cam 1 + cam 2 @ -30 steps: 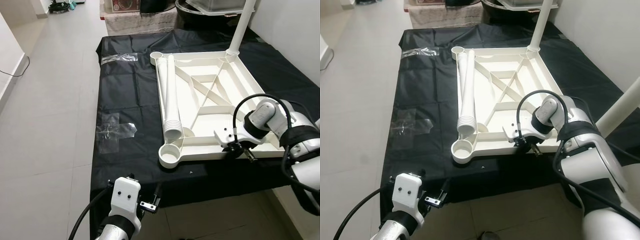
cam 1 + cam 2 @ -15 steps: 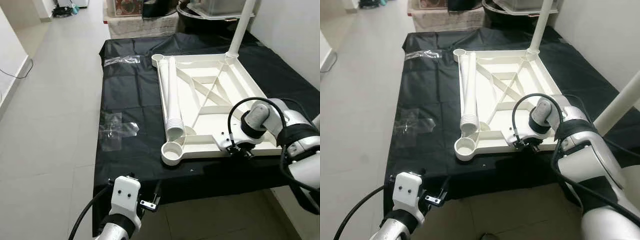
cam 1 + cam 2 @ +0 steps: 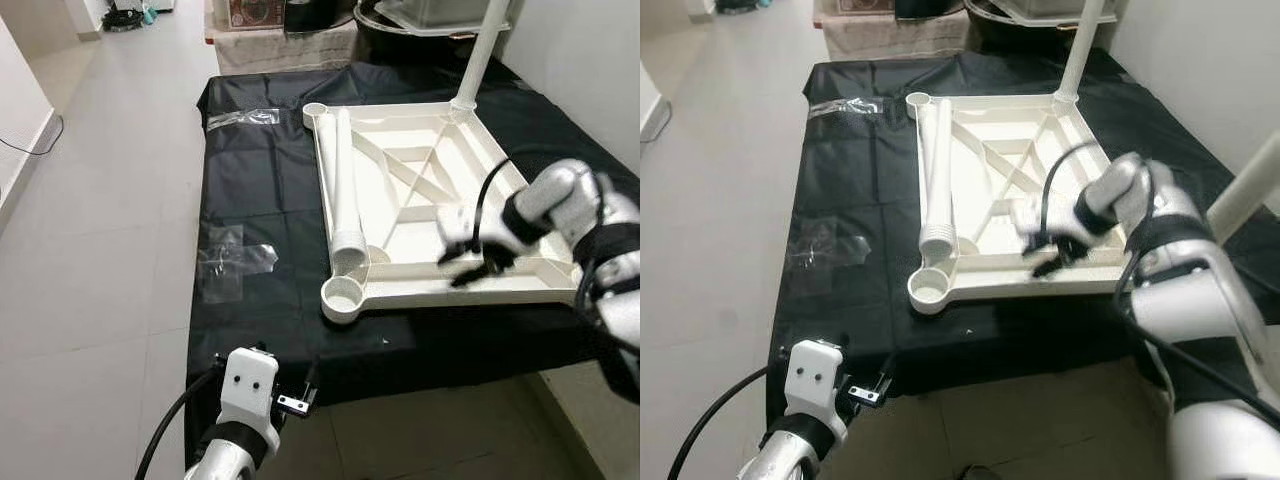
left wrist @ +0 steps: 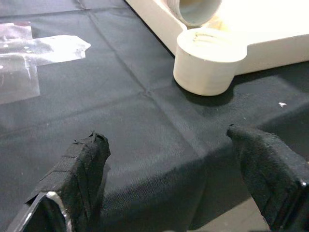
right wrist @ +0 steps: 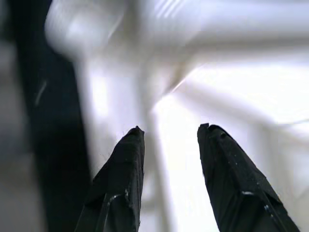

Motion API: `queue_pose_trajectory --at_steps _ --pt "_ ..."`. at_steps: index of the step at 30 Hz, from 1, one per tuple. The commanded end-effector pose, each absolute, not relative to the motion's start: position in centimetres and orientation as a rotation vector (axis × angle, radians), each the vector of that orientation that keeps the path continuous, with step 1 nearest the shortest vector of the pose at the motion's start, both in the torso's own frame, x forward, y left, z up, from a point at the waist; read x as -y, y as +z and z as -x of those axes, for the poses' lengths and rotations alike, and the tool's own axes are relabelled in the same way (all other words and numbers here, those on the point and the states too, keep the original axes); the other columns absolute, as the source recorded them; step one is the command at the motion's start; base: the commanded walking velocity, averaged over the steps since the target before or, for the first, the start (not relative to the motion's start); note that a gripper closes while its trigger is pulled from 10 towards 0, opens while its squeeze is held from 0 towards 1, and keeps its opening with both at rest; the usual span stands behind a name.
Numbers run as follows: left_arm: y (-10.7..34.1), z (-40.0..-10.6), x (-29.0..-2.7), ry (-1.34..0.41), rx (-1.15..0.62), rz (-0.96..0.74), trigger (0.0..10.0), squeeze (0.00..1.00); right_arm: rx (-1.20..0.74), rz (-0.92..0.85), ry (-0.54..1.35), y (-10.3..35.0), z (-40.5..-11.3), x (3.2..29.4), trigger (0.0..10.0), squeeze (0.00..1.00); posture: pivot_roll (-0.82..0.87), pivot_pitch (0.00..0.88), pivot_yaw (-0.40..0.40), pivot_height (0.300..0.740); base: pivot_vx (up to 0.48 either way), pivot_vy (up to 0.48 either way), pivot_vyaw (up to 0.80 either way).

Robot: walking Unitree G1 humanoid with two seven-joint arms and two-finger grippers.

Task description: Building children table

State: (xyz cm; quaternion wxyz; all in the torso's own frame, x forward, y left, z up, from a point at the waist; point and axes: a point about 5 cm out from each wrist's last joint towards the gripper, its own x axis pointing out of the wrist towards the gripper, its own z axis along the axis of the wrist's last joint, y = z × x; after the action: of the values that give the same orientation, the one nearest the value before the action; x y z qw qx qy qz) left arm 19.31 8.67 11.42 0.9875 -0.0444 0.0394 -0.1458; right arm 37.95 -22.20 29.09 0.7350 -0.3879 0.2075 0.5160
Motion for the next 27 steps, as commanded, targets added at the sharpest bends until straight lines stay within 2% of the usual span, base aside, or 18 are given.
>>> queue_pose_trajectory --at_steps 1,6,8,9,11,14,18,21,22,27 --pt "10.7 -19.2 -8.8 -0.293 -0.106 0.087 10.0 0.00 -0.387 0.681 1.097 29.3 -38.4 21.6 10.0 0.00 -0.07 0.102 -0.010 0.740 0.000 0.000 0.00" --pt "10.7 -19.3 -8.9 -0.292 -0.106 0.085 10.0 0.00 -0.333 0.583 1.093 29.5 -38.7 20.7 10.0 0.00 -0.07 0.096 -0.010 0.740 0.000 0.000 0.00" --pt "10.6 -19.3 -8.9 -0.293 -0.105 0.082 10.0 0.00 -0.289 0.373 0.918 29.1 -40.1 18.8 10.0 0.00 -0.07 0.091 -0.010 0.740 0.000 0.000 0.00" --pt "10.6 -19.3 -8.9 -0.293 -0.105 0.082 10.0 0.00 -0.289 0.373 0.918 29.1 -40.1 18.8 10.0 0.00 -0.07 0.091 -0.010 0.740 0.000 0.000 0.00" --pt "10.6 -19.4 -8.9 -0.294 -0.105 0.081 10.0 0.00 -0.286 0.229 0.736 28.3 -41.1 17.4 10.0 0.00 -0.07 0.088 -0.012 0.740 0.000 0.000 0.00" --pt "10.6 -19.4 -8.9 -0.294 -0.105 0.081 10.0 0.00 -0.291 0.206 0.691 28.1 -41.3 17.2 10.0 0.00 -0.07 0.088 -0.012 0.740 0.000 0.000 0.00" --pt "10.6 -19.3 -8.7 -0.293 -0.104 0.080 10.0 0.00 -0.350 0.042 0.656 26.7 -41.6 14.5 10.0 0.00 -0.05 0.080 -0.018 0.740 0.000 0.000 0.00" --pt "10.6 -19.3 -8.6 -0.294 -0.104 0.082 10.0 0.00 -0.361 0.015 0.600 26.3 -41.8 13.5 10.0 0.00 -0.05 0.078 -0.020 0.740 0.000 0.000 0.00" --pt "10.5 -19.3 -8.5 -0.294 -0.104 0.083 10.0 0.00 -0.372 0.019 0.597 26.3 -41.8 13.1 10.0 1.00 -0.06 0.078 -0.020 0.740 0.000 0.000 0.00" --pt "10.5 -19.3 -8.5 -0.295 -0.104 0.086 10.0 0.00 -0.385 0.029 0.529 26.4 -41.9 12.5 10.0 1.00 -0.06 0.075 -0.023 0.740 0.000 0.000 0.00"
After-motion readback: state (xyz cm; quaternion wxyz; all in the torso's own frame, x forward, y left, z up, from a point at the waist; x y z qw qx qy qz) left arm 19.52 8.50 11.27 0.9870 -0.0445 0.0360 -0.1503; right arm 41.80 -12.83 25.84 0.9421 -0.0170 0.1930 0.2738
